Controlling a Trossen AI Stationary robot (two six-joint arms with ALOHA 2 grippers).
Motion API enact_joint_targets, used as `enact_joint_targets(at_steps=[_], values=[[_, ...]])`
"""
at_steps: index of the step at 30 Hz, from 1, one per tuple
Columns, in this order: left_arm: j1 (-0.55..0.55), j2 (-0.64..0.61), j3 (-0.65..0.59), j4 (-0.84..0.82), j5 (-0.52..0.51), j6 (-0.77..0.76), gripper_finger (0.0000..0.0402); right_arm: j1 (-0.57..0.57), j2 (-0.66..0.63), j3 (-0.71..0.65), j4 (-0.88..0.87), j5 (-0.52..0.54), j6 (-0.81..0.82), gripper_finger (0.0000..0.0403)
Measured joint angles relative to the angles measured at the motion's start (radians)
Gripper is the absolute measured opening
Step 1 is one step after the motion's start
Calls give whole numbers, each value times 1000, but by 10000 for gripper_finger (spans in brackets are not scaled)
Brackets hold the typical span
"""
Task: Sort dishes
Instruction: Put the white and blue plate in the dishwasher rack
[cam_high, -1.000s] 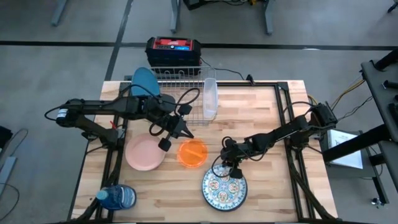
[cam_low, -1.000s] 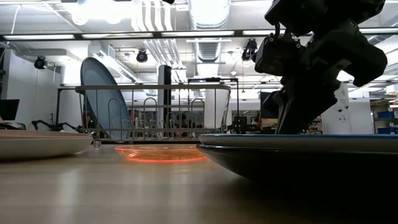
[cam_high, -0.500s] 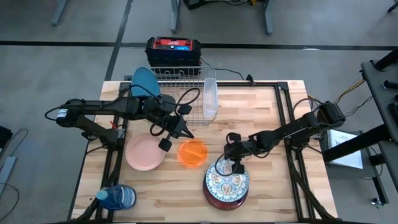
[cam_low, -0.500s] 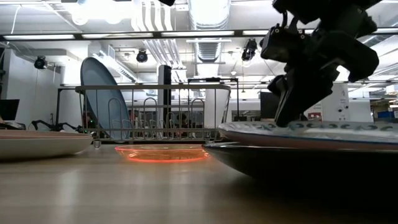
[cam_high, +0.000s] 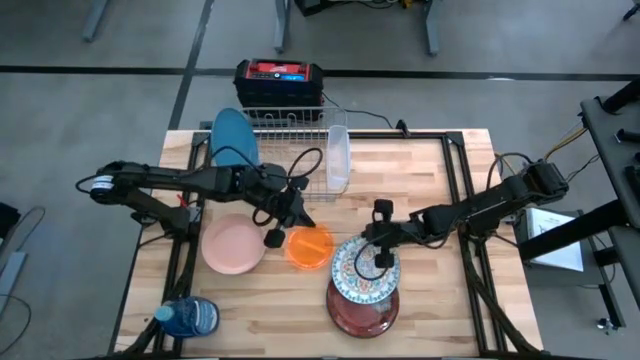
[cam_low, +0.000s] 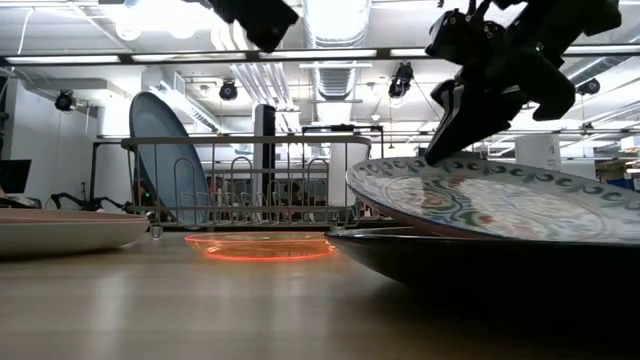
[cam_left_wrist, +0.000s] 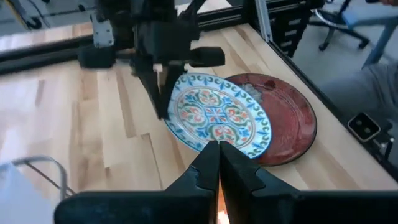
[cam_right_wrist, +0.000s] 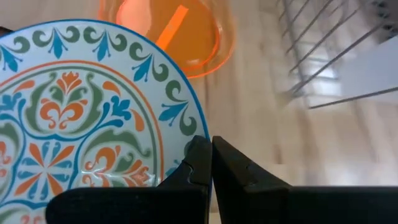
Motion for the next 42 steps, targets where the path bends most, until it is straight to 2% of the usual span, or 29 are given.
enact_joint_targets(at_steps=[5,8,13,23,26,29,34,37,42], values=[[0,0,-81,145,-10,-106,0,8,-9,0,18,47,-58,1],[0,2,-128,235,-78,-186,0,8,-8,0,49,62,-98,1],[0,39,-149,245,-114,-285,13,20,-9,0,84,122,-170,1],[0,159,-150,277,-112,-313,72,28,4,0,62,85,-97,1],[0,185,-150,280,-98,-313,83,22,-1,0,25,85,5,0],[0,215,-150,283,-98,-301,88,2,-24,0,-50,85,177,0],[0,270,-150,325,-97,-280,89,-38,-92,0,-309,67,521,0],[-4,312,-133,347,-97,-245,89,-56,-149,0,-436,8,703,0],[-19,386,-75,355,-97,-158,89,-57,-267,-29,-501,-107,810,7]])
